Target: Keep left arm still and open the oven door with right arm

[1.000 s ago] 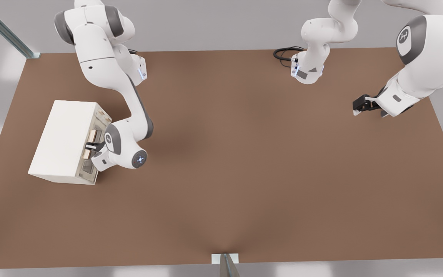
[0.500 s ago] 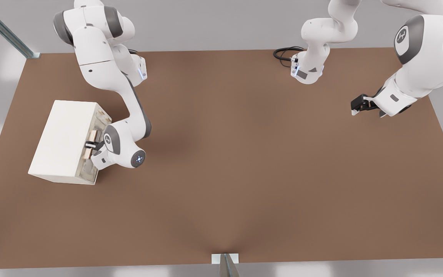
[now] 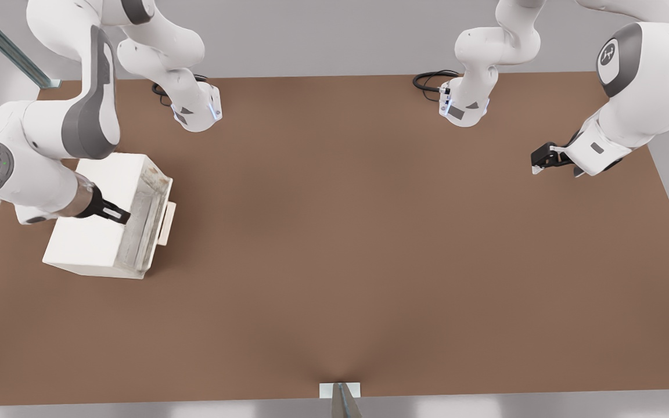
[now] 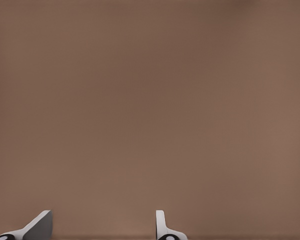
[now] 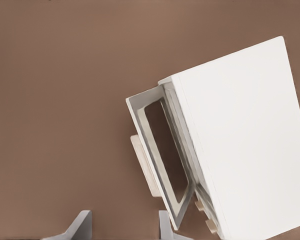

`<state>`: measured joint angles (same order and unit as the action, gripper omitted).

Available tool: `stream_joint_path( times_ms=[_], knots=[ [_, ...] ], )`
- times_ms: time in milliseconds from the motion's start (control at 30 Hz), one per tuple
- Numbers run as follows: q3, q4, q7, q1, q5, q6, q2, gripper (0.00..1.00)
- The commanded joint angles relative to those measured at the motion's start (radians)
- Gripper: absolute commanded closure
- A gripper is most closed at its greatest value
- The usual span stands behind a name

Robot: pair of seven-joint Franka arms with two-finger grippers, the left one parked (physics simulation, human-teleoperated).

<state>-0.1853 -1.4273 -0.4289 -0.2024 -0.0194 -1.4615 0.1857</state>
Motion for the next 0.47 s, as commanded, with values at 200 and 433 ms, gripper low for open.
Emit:
stream_joint_path(
  times_ms=[200, 433],
  knots=[
    [0.0, 0.008, 0.443, -0.003, -0.01, 0.009, -0.009, 0.0],
    [0.0, 0.004, 0.446, -0.003, 0.004, 0.009, -0.008, 0.0]
  ],
)
